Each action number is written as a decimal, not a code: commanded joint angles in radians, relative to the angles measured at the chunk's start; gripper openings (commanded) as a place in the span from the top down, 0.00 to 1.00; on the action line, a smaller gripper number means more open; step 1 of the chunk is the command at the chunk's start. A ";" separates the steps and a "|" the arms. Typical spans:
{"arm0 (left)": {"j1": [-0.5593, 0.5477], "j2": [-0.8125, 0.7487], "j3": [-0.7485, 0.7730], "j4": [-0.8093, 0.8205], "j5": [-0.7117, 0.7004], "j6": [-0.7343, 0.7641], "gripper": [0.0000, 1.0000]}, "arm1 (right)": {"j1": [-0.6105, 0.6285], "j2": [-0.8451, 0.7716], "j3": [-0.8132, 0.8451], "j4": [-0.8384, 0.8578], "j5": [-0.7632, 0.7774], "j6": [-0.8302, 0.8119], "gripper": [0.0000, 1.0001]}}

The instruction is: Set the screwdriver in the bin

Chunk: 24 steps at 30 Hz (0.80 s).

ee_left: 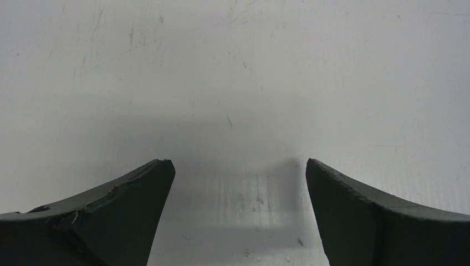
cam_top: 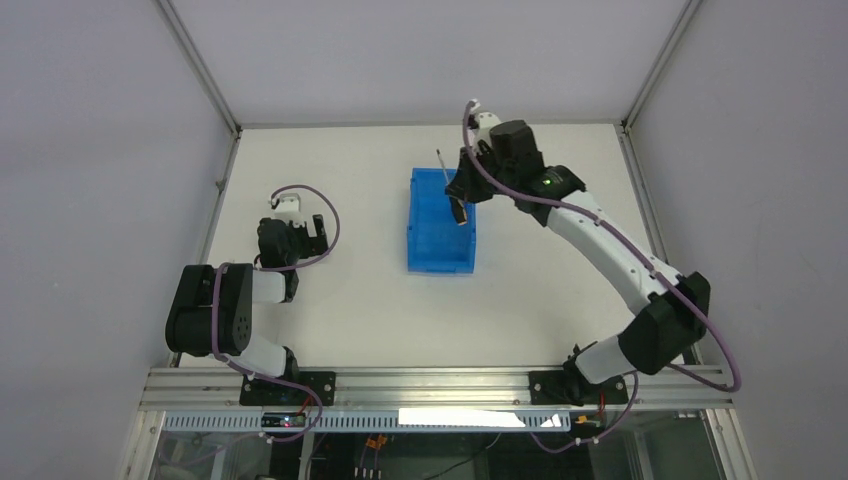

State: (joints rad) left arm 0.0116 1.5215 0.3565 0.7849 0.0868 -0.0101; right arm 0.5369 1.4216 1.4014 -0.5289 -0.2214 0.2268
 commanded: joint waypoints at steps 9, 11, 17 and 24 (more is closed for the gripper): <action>-0.010 -0.015 0.022 0.027 -0.004 -0.002 0.01 | 0.126 0.342 0.039 0.137 0.376 -0.020 0.96; -0.010 -0.015 0.022 0.027 -0.004 -0.002 0.01 | 0.129 0.398 0.048 0.134 0.382 -0.018 0.95; -0.010 -0.016 0.022 0.027 -0.003 -0.002 0.01 | 0.142 0.511 0.039 0.177 0.435 -0.009 0.86; -0.010 -0.016 0.022 0.027 -0.004 -0.002 0.01 | 0.158 0.529 0.054 0.166 0.448 0.017 0.55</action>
State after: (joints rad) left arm 0.0116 1.5215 0.3565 0.7849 0.0868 -0.0097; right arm 0.6827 1.9518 1.4273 -0.3958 0.2001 0.2222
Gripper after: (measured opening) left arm 0.992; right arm 0.379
